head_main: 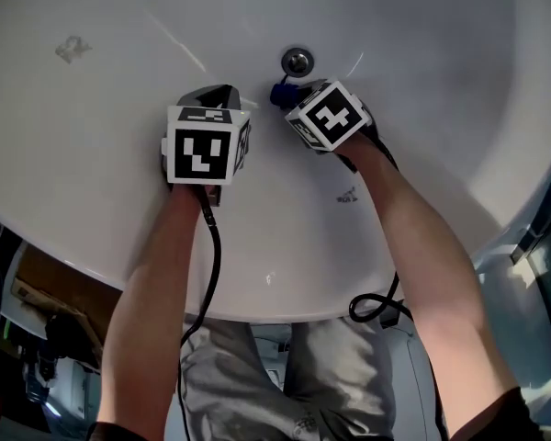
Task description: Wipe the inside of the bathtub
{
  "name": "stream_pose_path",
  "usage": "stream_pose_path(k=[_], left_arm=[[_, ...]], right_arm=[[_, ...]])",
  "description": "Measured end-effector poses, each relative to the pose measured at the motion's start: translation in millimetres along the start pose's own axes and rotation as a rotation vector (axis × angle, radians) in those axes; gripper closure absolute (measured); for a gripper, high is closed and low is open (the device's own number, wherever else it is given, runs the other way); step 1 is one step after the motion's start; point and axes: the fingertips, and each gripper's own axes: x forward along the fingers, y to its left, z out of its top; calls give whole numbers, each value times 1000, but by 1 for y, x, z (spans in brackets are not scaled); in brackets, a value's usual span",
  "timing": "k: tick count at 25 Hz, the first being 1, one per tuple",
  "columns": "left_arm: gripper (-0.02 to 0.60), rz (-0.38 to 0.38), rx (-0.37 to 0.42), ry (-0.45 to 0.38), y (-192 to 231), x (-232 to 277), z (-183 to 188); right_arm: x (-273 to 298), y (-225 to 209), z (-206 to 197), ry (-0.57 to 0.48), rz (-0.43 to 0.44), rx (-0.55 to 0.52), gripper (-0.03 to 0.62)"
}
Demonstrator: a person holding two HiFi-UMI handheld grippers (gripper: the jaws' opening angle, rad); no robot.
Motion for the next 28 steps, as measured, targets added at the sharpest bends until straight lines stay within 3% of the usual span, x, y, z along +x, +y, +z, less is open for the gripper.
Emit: stream_pose_path(k=[5,10,28], left_arm=[[578,-17,-16,9,2,6,1],[578,-32,-29,10,-1,5,0],[578,-11,-29,39,6,5,-5]], right_arm=[[9,-9,-9,75,-13,-2,471],[13,2,-35,207,37,-9,471],[-17,54,-65,181,134,6,470]])
